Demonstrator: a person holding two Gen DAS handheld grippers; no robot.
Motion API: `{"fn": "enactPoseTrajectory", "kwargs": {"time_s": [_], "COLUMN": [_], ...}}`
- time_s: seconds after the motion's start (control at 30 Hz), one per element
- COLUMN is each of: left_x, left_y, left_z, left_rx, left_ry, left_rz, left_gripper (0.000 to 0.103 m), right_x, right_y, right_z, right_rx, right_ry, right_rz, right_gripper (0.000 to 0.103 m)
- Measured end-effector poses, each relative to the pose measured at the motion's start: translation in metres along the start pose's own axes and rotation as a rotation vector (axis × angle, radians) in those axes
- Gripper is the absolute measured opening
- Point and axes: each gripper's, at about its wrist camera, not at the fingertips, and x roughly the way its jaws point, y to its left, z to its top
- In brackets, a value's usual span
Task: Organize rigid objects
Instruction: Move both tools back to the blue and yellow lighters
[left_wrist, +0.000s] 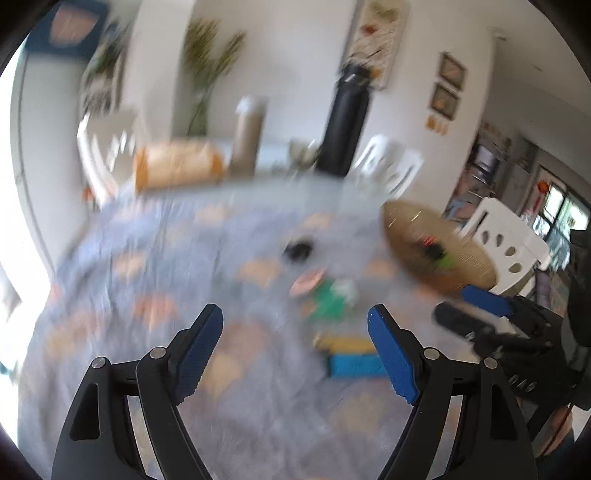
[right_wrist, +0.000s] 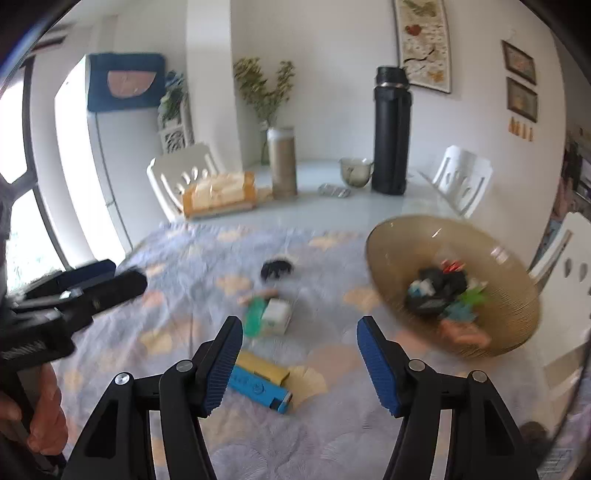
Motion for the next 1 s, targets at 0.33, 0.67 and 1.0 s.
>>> {"fn": "enactPoseTrajectory", "kwargs": {"time_s": [0.33, 0.67, 1.0], "left_x": [0.023, 0.029, 0.038], "left_y": [0.010, 0.011, 0.029], "left_z": [-0.026, -0.029, -0.030], "left_rx": [-0.013, -0.008, -0.103], "left_ry": [0.060, 0.095, 0.165], "left_rz": [-0.003, -0.009, -0.030], "left_gripper": [0.080, 0.080, 0.080], "right_x": [0.049, 0.057, 0.061], "right_y": [-0.027, -0.063, -0.011], "right_z": [-0.029, -0.032, -0.032], "right_rx": [0.124, 0.305, 0.061], "right_ry": [0.113, 0.151, 0.203], "right_rz": [0.016, 0.160, 0.184], "right_gripper": [0.064, 0.081, 0.081]}}
